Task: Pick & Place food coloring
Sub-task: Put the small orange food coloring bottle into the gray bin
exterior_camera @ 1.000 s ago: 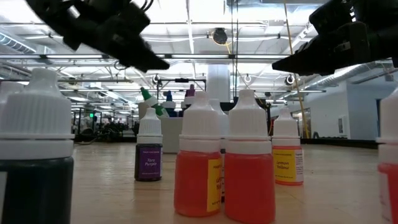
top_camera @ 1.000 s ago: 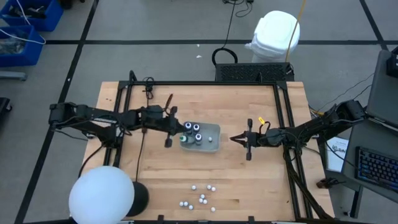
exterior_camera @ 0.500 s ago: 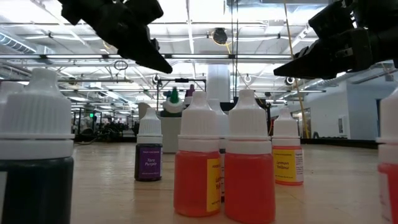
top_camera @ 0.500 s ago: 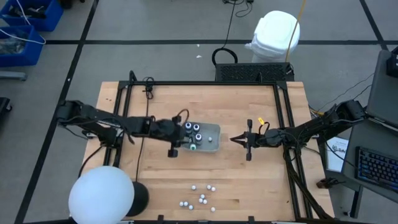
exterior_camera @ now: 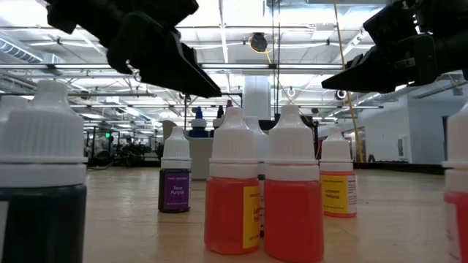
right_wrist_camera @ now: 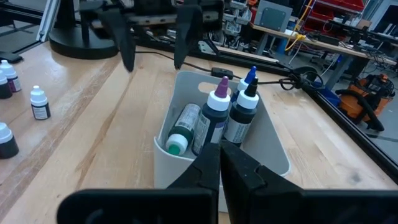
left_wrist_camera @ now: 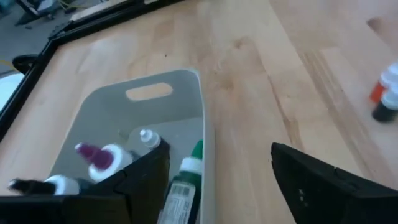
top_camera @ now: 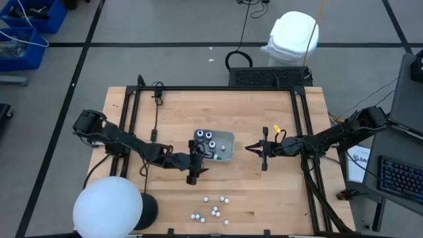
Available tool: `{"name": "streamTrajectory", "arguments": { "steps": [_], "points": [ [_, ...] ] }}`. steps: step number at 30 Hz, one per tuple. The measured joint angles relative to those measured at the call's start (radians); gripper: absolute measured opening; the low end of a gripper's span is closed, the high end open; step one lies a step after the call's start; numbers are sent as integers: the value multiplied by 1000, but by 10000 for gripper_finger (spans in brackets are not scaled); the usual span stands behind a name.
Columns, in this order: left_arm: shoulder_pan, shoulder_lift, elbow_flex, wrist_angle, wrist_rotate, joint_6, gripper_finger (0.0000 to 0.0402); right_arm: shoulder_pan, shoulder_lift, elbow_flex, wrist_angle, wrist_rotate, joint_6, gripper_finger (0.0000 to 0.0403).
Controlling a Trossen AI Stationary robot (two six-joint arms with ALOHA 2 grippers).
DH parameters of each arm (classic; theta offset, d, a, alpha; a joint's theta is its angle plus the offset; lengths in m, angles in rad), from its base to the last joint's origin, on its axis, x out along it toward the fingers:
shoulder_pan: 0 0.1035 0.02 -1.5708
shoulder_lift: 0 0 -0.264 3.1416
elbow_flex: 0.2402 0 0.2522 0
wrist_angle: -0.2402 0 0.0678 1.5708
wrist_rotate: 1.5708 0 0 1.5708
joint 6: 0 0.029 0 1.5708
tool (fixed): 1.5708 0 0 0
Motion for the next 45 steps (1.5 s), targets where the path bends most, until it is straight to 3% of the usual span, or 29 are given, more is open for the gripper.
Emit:
{"name": "streamTrajectory", "arguments": {
  "steps": [7, 16, 21, 25, 28, 30, 38, 45],
  "points": [
    [1, 62, 0, 39, -103, -6, 289, 0, 0, 0, 0, 0, 1, 4],
    [2, 28, 1, 86, -93, -12, 243, 0, 0, 0, 0, 0, 26, 4],
    [2, -20, 0, 44, -124, 23, 192, 0, 0, 0, 0, 0, 42, 4],
    [23, -114, 0, 0, -132, 75, 109, 0, 0, 0, 0, 0, 49, 4],
    [83, -195, 1, -7, -28, 112, 35, 0, 0, 0, 0, 0, 44, 4],
    [147, -238, 1, -35, 57, 120, 11, 0, 0, 0, 0, 0, 40, 4],
    [407, -263, -2, -42, 492, 183, 5, 0, 0, 0, 0, -1, 49, 4],
    [547, -286, -82, 49, 610, 195, 4, 0, 0, 0, 0, -2, 56, 4]
  ]
}}
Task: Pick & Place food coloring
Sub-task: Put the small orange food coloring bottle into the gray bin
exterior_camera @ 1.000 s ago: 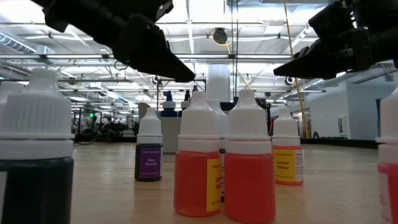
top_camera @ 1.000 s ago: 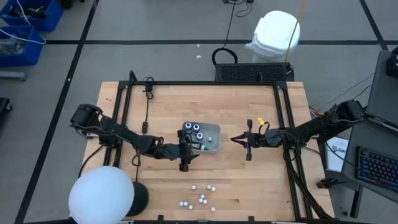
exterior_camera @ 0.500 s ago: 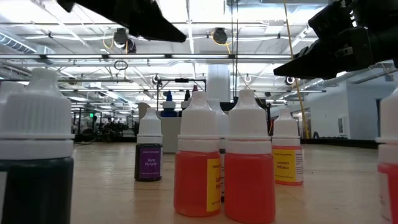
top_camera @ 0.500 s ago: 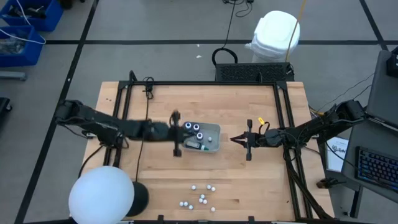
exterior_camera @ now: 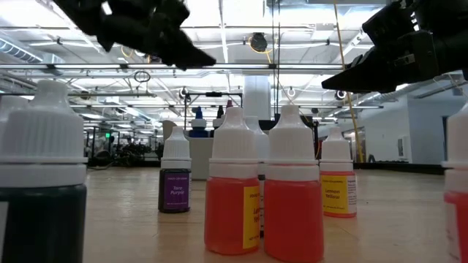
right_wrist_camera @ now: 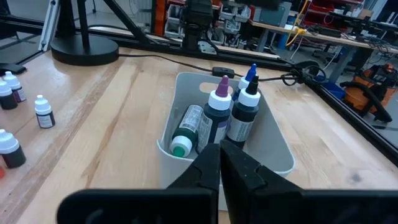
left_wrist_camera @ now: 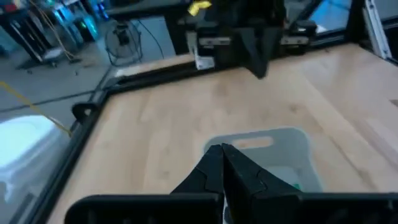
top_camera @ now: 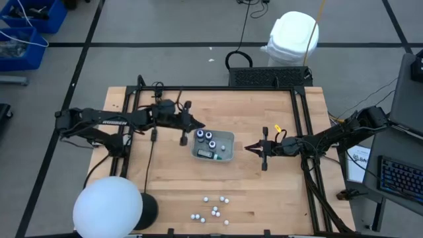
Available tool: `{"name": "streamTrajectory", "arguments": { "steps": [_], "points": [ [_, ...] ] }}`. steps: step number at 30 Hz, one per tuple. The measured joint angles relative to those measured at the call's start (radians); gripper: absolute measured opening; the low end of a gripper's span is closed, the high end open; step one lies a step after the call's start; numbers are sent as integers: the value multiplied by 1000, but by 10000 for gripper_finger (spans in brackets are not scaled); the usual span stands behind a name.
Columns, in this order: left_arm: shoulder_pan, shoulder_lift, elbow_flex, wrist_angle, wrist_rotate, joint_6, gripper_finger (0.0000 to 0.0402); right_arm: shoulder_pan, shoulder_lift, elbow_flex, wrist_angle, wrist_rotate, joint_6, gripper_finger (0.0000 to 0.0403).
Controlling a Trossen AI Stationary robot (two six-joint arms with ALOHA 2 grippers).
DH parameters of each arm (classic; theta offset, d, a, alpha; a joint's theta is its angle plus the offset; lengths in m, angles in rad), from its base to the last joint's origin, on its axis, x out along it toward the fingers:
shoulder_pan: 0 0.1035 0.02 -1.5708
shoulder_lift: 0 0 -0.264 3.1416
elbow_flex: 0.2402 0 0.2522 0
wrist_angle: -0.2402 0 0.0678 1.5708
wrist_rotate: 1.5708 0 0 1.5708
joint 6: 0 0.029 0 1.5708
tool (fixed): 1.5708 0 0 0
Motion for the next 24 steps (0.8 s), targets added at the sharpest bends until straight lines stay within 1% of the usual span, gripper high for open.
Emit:
{"name": "streamTrajectory", "arguments": {
  "steps": [2, 5, 8, 10, 12, 15, 19, 21, 24],
  "points": [
    [43, 3, -43, 25, 57, -17, 3, 0, 0, 0, 0, 0, 4, 4],
    [86, 1, -110, 141, 122, -28, 4, 0, 0, 0, 0, -10, 20, 4],
    [107, -8, -189, 238, 144, -47, 3, 0, 0, 0, 0, -61, 23, 4],
    [115, -44, -237, 275, 155, -60, 4, 0, 0, 0, 0, -89, 23, 4],
    [116, -101, -282, 309, 153, -56, 3, 0, 0, 0, 1, -104, 23, 4],
    [117, -203, -377, 308, 143, -56, 3, 0, 0, 0, 6, -103, 23, 4],
    [118, -362, -508, 365, 111, -74, 2, 0, 0, 0, 30, -103, 23, 4],
    [118, -421, -565, 375, 99, -98, 3, 0, 0, 0, 41, -103, 23, 4],
    [118, -486, -620, 423, 96, -110, 3, 0, 0, 0, 47, -103, 23, 4]
  ]
}}
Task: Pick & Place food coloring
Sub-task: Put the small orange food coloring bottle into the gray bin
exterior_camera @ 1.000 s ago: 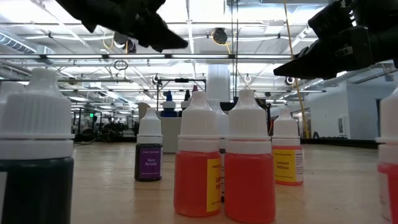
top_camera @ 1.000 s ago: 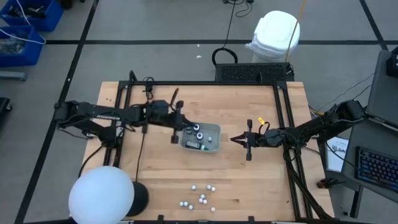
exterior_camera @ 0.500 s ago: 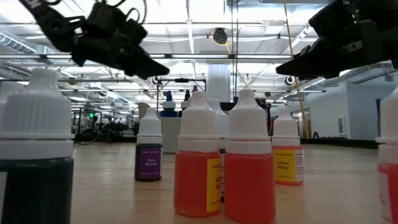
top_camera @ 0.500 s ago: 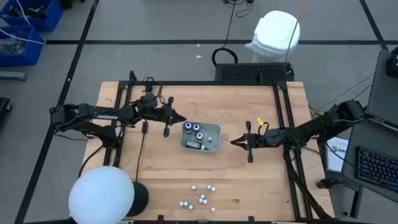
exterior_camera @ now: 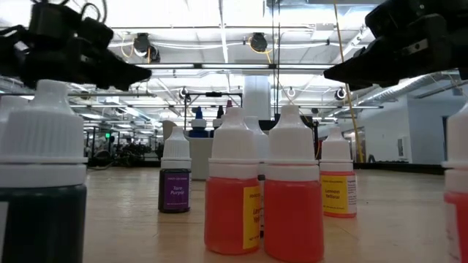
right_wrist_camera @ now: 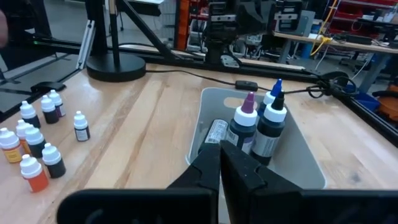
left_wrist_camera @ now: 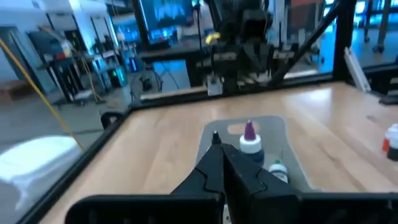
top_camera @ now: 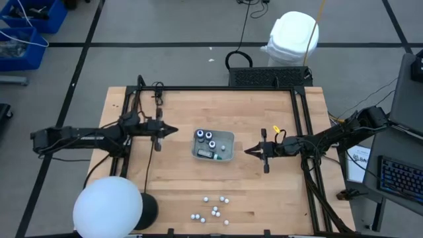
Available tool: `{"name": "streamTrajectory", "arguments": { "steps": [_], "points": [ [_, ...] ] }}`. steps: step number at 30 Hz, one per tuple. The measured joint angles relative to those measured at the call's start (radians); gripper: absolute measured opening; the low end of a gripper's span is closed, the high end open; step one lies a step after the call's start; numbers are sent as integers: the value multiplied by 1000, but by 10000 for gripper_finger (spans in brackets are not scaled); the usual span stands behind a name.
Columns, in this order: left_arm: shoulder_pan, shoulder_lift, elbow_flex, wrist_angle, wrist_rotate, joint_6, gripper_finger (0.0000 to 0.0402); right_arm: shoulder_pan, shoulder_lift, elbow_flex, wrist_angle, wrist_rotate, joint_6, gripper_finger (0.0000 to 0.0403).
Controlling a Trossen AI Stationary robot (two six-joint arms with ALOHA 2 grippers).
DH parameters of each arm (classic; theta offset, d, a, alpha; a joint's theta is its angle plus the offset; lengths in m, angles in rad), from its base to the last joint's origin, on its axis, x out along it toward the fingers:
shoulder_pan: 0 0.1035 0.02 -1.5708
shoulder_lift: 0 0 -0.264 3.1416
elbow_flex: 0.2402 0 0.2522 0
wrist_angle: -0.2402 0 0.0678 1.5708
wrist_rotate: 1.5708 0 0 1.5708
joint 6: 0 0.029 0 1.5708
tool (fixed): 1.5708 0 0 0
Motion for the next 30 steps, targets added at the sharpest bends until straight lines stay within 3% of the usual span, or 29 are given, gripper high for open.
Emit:
{"name": "streamTrajectory", "arguments": {
  "steps": [7, 11, 18, 26, 30],
  "points": [
    [-22, -28, -85, 33, -18, -57, 2, 9, 0, 2, 4, 0, 46, 3],
    [-58, -29, -85, 30, -40, -67, 7, 47, 1, 87, -139, 17, 55, 1],
    [-68, -32, -85, 35, -41, -83, 19, 175, 116, 419, -543, 135, 82, 0],
    [-68, -32, -85, 41, -92, -56, 4, 280, 442, 851, -924, 138, 228, 0],
    [-68, -32, -85, 42, -94, -60, 16, 326, 616, 1094, -1160, 140, 288, 0]
  ]
}}
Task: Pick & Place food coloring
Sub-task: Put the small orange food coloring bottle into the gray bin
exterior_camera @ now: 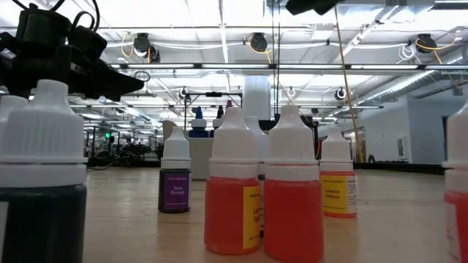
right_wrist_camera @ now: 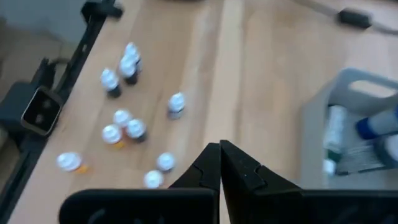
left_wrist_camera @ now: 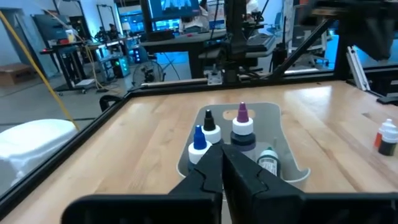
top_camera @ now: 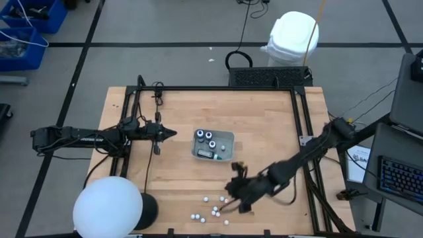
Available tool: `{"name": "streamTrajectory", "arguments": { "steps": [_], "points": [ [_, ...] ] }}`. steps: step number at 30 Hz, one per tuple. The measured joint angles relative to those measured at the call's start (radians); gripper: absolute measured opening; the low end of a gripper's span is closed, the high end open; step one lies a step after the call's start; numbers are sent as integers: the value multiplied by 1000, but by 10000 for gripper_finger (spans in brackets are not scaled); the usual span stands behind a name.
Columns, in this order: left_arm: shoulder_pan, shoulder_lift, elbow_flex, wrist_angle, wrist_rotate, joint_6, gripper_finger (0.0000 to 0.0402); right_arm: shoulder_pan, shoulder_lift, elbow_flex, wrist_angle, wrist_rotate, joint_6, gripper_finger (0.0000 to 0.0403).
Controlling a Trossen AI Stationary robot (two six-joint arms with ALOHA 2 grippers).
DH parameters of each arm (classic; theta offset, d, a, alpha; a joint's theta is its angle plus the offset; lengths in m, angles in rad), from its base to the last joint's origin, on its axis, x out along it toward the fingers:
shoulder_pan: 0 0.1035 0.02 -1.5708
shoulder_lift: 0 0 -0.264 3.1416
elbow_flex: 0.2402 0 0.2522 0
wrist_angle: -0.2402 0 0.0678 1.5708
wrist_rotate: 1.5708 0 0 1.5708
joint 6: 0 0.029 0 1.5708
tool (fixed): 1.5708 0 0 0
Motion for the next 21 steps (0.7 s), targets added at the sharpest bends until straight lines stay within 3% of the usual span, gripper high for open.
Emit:
{"name": "streamTrajectory", "arguments": {
  "steps": [3, 7, 17, 21],
  "points": [
    [0, 0, 0, 0, 0, 1, 33, 29, 100, 131, -117, -1, 40, 1],
    [0, 0, 0, 0, 0, 0, 48, 52, 174, 190, -132, -33, 105, 24],
    [0, 0, 0, 1, 1, -19, 52, 88, 222, 190, -130, -29, 197, 179],
    [0, 0, 0, 1, 1, -19, 44, 87, 221, 177, -122, -27, 246, 218]
  ]
}}
